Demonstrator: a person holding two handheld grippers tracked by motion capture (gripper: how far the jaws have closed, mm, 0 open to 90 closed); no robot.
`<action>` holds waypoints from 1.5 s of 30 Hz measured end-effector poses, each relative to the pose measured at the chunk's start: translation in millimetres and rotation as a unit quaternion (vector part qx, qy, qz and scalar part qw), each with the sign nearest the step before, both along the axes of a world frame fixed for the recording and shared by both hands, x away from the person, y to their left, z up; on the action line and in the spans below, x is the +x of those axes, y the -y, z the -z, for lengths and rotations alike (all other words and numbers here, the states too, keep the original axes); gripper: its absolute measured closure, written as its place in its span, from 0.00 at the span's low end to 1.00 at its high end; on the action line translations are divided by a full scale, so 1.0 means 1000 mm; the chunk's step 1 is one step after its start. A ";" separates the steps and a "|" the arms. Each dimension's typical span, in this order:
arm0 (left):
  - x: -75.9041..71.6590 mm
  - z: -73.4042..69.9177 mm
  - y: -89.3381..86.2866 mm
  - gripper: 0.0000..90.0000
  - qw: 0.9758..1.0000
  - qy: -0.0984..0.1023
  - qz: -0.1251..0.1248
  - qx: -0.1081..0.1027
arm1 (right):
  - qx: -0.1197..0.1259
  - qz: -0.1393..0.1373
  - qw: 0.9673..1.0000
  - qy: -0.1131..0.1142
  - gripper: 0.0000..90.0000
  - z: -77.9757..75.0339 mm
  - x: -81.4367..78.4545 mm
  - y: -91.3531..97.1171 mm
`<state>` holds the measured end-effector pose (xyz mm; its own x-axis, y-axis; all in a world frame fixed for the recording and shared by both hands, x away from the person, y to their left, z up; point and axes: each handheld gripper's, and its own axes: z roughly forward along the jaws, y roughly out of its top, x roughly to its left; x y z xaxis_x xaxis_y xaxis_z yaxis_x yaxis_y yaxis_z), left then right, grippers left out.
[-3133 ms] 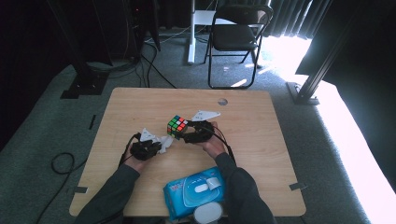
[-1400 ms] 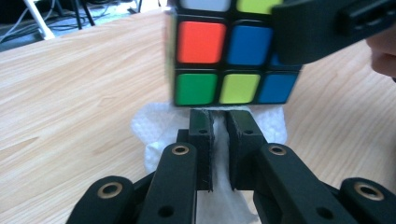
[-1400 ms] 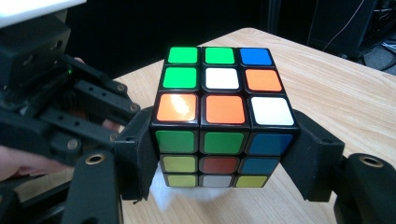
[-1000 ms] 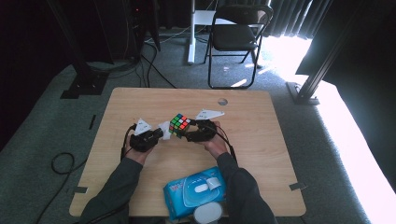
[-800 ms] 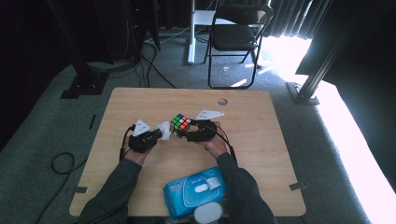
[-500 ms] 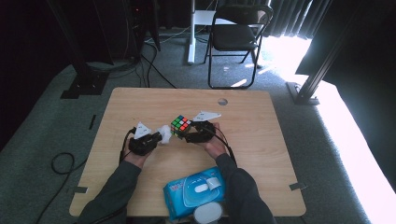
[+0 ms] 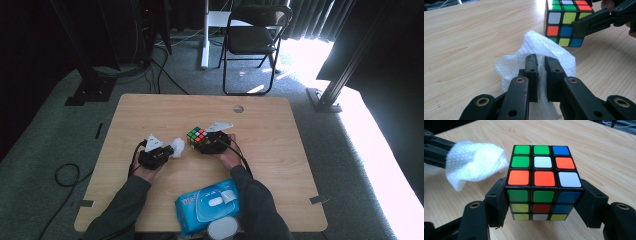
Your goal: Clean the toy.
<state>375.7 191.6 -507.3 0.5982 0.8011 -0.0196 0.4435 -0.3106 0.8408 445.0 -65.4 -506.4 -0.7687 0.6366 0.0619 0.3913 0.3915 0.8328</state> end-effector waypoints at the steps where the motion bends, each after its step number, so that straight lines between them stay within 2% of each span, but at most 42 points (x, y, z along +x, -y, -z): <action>1: 0.000 0.000 0.000 0.91 1.000 0.000 0.000 0.000 | -0.003 0.000 1.000 0.000 0.38 0.001 0.000 0.000; 14: -0.001 0.003 0.001 0.91 1.000 -0.003 0.002 0.004 | -0.041 -0.003 0.999 0.002 0.38 0.012 0.002 -0.006; 28: -0.001 0.004 0.001 0.90 1.000 -0.003 0.002 0.003 | -0.057 -0.007 0.998 -0.007 0.37 0.020 -0.003 -0.005; 32: -0.001 0.004 0.000 0.90 1.000 -0.004 0.001 0.002 | -0.051 -0.009 0.999 -0.008 0.34 0.020 -0.005 -0.003; 35: -0.002 0.005 -0.001 0.90 1.000 -0.005 -0.001 0.002 | -0.035 -0.012 0.999 0.005 0.33 0.011 -0.009 0.002; 39: -0.002 0.006 -0.002 0.90 1.000 -0.006 -0.002 0.002 | -0.008 -0.002 1.000 0.021 0.32 -0.002 -0.009 0.010; 42: -0.002 0.006 -0.001 0.90 1.000 -0.005 -0.001 0.002 | 0.015 0.016 1.000 0.021 0.40 -0.008 -0.004 0.017; 45: -0.002 0.006 -0.001 0.90 1.000 -0.005 -0.001 0.002 | 0.015 0.030 0.999 0.020 0.50 -0.009 0.000 0.018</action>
<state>374.2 192.3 -513.5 0.5964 0.8024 -0.0231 0.4531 -0.3127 0.8348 445.4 -83.7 -496.9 -0.7308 0.6806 0.0515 0.3802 0.3432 0.8589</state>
